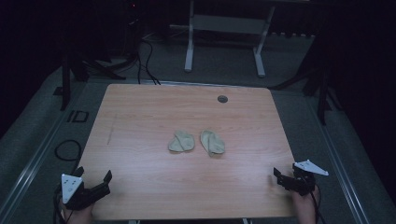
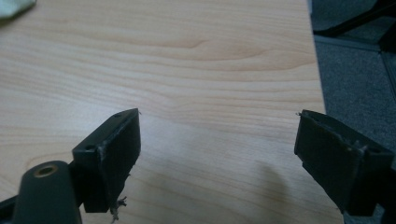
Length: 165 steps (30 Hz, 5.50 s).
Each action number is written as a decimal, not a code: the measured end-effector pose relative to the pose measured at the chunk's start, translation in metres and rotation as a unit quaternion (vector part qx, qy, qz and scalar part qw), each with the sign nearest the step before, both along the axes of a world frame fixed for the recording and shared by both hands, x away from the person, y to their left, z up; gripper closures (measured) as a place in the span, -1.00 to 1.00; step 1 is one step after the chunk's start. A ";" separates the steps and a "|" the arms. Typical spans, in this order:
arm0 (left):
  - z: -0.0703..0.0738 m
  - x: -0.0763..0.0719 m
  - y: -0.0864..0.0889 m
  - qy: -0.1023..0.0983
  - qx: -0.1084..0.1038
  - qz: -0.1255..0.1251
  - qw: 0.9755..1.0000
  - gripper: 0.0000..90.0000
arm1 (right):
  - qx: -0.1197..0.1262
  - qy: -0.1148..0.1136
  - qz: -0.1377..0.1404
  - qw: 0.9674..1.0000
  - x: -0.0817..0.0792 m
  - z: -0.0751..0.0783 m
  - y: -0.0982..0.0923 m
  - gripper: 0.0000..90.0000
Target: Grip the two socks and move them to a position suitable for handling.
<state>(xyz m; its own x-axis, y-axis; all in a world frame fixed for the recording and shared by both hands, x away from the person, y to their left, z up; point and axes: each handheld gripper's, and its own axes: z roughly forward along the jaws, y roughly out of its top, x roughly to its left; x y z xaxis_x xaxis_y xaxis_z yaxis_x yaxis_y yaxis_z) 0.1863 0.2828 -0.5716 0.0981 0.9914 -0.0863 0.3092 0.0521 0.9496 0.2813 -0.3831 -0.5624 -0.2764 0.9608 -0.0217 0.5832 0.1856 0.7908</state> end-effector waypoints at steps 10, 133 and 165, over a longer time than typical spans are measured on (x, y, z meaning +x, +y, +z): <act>0.005 0.000 -0.014 0.016 -0.042 -0.037 0.998 -0.93 | -0.012 0.069 0.054 0.996 0.009 0.006 0.025 -0.70; 0.004 0.001 -0.032 0.063 0.002 -0.109 0.992 -0.94 | -0.119 0.077 0.468 0.872 -0.018 0.033 0.257 0.80; 0.031 0.034 -0.170 0.133 0.004 -0.355 0.925 -0.27 | -0.078 0.058 0.413 0.906 -0.016 0.067 0.207 0.56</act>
<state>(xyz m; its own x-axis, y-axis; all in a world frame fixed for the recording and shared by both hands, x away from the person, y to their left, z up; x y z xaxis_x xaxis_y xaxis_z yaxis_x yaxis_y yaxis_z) 0.2202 0.1129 -0.5411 0.7019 0.6856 -0.1933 0.4847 -0.2609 0.8348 0.2653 -0.1757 -0.4953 -0.9082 0.4136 -0.0643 0.2722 0.7003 0.6599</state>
